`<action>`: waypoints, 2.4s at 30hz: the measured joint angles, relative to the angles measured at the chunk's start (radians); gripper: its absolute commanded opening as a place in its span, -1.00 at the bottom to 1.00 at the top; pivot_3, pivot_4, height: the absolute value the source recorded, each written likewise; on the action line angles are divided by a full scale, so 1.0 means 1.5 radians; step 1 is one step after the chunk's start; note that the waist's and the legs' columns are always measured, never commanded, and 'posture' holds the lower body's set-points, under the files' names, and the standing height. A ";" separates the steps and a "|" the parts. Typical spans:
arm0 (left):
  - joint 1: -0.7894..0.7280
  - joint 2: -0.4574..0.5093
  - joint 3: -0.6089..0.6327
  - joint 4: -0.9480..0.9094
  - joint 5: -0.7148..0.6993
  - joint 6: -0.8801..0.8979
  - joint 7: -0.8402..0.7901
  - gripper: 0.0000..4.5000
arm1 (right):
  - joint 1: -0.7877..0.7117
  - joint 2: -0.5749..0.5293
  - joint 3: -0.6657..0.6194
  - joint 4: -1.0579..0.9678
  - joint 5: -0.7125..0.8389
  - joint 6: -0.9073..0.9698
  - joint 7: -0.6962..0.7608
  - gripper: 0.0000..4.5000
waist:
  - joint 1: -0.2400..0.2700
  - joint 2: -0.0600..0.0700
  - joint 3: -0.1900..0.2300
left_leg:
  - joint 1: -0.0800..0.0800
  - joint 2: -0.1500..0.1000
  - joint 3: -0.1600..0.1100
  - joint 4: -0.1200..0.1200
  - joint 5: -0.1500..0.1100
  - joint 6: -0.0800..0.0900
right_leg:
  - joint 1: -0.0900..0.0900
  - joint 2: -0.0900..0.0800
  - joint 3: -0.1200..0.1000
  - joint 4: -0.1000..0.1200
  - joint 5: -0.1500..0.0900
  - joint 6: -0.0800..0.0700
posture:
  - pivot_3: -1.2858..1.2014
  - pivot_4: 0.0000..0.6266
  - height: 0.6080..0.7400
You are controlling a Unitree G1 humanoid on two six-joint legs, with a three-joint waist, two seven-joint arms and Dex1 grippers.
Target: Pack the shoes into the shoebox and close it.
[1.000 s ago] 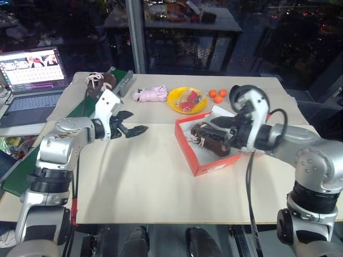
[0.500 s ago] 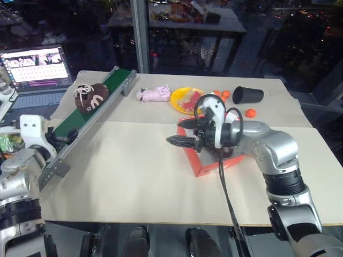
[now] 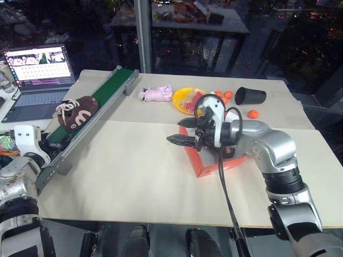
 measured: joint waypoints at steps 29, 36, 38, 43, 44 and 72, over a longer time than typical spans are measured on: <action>-0.270 -0.181 -0.136 -0.281 -0.099 0.210 -0.026 0.22 | -0.112 0.171 -0.316 0.041 0.227 0.129 -0.266 1.00 | 0.001 -0.003 0.001 | -0.006 0.000 -0.001 0.002 0.001 0.000 | -0.005 0.000 0.000 0.004 0.001 0.001 | 0.03 -0.52 1.00; -0.272 -0.262 -0.222 -0.426 -0.147 0.339 -0.004 0.22 | -0.170 0.216 -0.462 0.138 0.349 0.130 -0.455 1.00 | -0.007 -0.003 0.001 | -0.006 0.000 -0.001 0.002 0.001 0.000 | -0.006 0.001 0.000 0.004 0.001 0.001 | 0.03 -0.52 1.00; -0.272 -0.269 -0.232 -0.449 -0.156 0.357 -0.003 0.22 | -0.170 0.216 -0.474 0.139 0.368 0.130 -0.488 1.00 | -0.010 -0.002 0.001 | -0.006 0.000 -0.001 0.002 0.001 0.000 | -0.005 0.001 0.000 0.004 0.001 0.001 | 0.03 -0.52 1.00; -0.273 -0.302 -0.255 -0.476 -0.178 0.386 -0.002 0.22 | -0.169 0.218 -0.469 0.138 0.395 0.129 -0.529 1.00 | -0.016 -0.002 0.001 | -0.006 0.000 -0.001 0.002 0.001 0.000 | -0.005 0.001 0.000 0.004 0.001 0.001 | 0.03 -0.52 1.00; -0.273 -0.305 -0.257 -0.476 -0.179 0.390 -0.003 0.22 | -0.167 0.218 -0.465 0.137 0.398 0.129 -0.535 1.00 | -0.017 -0.002 0.001 | -0.006 0.000 -0.001 0.002 0.001 0.000 | -0.005 0.001 0.000 0.004 0.001 0.001 | 0.03 -0.52 1.00; -0.193 -0.197 -0.216 -0.502 -0.184 0.452 0.018 1.00 | -0.111 -0.138 -0.160 0.227 0.084 -0.016 -0.233 -0.83 | -0.019 0.000 0.002 | -0.006 0.000 -0.001 0.001 0.001 0.000 | -0.005 0.001 0.001 0.002 0.000 0.001 | 0.03 -0.52 1.00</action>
